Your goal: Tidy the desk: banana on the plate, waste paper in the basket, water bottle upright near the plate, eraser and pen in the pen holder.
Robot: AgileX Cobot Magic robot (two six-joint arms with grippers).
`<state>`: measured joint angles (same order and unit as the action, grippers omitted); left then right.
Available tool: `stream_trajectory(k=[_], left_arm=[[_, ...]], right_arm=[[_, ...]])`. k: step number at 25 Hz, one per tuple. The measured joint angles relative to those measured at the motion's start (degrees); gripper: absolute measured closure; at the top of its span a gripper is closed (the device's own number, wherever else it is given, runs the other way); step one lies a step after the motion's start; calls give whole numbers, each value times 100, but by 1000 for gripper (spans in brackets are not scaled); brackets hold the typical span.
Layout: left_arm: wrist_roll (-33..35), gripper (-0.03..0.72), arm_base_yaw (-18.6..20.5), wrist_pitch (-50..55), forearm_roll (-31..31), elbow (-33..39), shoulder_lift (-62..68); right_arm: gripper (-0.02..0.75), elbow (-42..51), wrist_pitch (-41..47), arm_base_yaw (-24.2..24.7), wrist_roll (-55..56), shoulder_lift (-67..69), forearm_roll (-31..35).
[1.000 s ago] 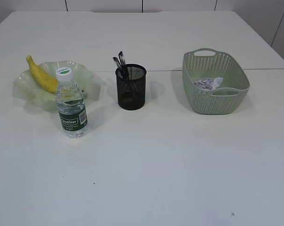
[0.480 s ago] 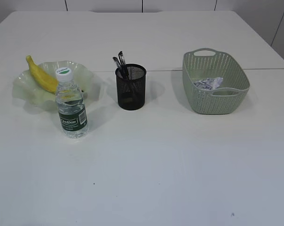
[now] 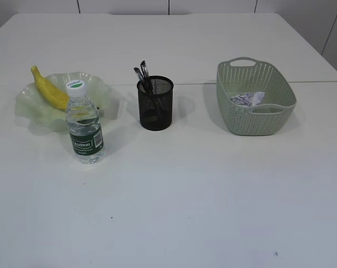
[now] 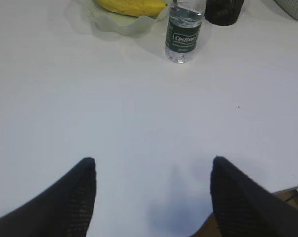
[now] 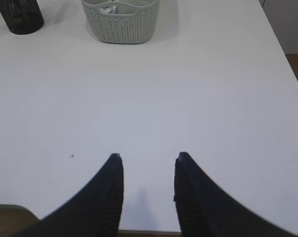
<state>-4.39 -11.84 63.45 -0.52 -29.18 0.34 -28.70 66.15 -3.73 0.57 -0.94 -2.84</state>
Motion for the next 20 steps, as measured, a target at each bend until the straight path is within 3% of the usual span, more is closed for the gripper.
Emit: stream_trajectory(k=[12,20], left_arm=[[0,175,14,0,11,0,0],[0,175,774,-2,11,0,0]], right_arm=[[472,0,-35,0,0,0,0],[472,0,-45,210,0,0,0]])
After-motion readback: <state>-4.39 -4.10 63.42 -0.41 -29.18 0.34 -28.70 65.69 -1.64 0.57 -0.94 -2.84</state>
